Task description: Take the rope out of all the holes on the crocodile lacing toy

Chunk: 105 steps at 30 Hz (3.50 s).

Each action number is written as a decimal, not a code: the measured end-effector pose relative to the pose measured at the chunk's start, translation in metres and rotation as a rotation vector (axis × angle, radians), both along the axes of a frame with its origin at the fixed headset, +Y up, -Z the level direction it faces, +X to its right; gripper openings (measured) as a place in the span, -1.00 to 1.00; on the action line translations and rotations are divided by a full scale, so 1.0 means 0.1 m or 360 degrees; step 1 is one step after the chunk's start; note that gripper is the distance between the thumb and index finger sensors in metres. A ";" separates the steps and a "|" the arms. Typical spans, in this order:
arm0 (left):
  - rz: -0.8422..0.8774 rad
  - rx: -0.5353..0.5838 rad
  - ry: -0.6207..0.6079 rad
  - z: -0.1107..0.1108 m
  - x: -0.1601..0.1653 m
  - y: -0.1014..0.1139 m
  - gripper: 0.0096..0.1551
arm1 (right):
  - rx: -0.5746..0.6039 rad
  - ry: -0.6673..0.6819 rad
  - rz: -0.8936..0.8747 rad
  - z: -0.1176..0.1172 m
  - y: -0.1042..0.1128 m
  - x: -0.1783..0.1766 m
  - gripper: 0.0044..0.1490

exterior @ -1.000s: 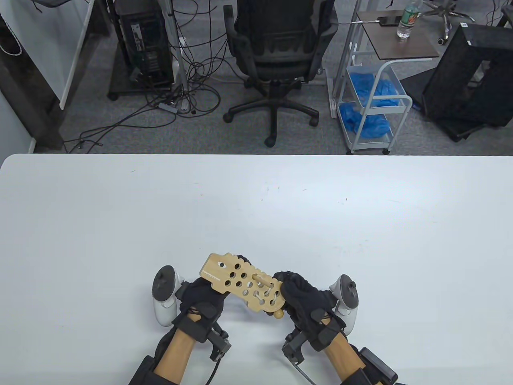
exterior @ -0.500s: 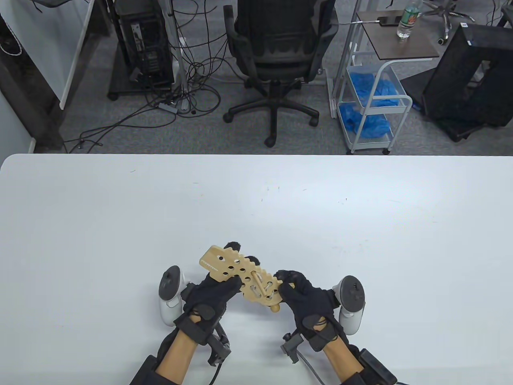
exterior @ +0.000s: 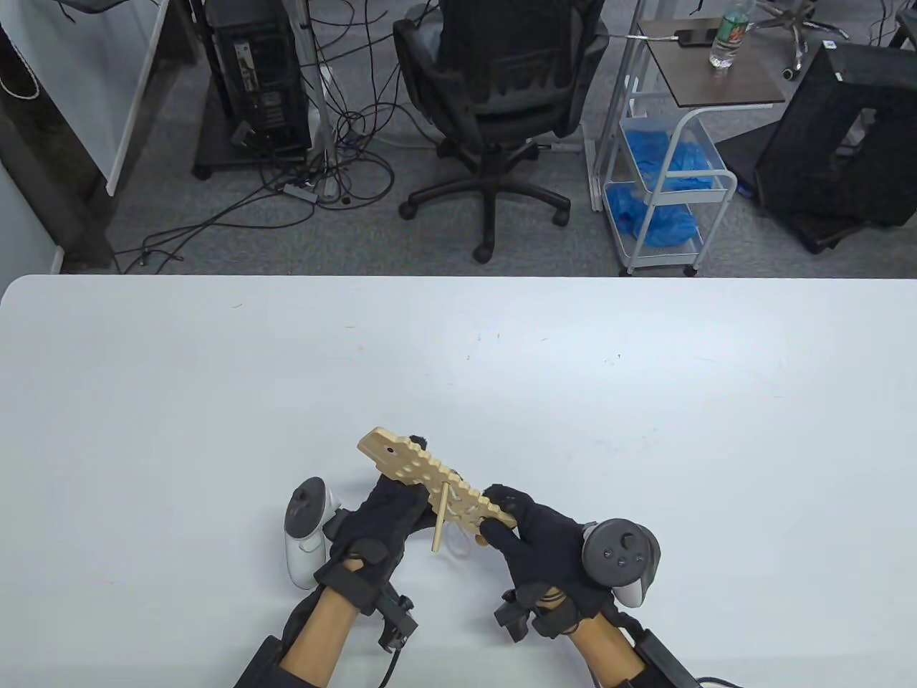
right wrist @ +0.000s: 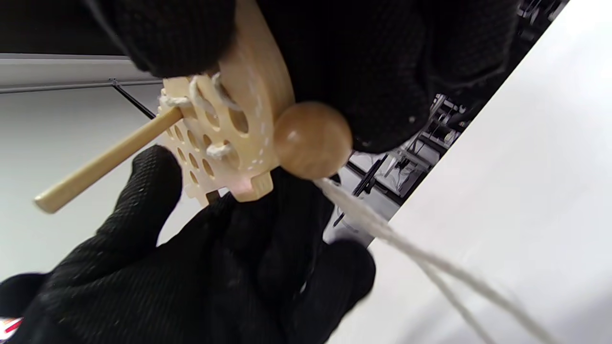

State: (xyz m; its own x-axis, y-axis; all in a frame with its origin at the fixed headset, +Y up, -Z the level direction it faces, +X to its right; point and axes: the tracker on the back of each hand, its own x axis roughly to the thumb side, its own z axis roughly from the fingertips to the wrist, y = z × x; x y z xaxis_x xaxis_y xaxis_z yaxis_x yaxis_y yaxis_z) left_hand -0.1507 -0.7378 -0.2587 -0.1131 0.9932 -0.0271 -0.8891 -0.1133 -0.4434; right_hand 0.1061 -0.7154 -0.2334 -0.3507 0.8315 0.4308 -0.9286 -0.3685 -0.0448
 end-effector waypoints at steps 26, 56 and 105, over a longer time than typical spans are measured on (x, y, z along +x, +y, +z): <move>-0.0864 0.0223 0.0363 0.07 -0.02 0.15 -0.13 | 0.0054 -0.0099 0.0187 0.03 -0.01 -0.03 -0.41; -0.1071 0.0207 0.0824 -0.06 -0.58 0.17 -0.44 | -0.0584 -0.0498 -0.0483 -0.29 -0.38 0.72 -0.40; -0.0500 -0.0140 0.1369 0.00 -1.26 -0.04 -0.43 | -0.0856 -0.1009 -0.1412 -0.19 -0.68 1.43 -0.38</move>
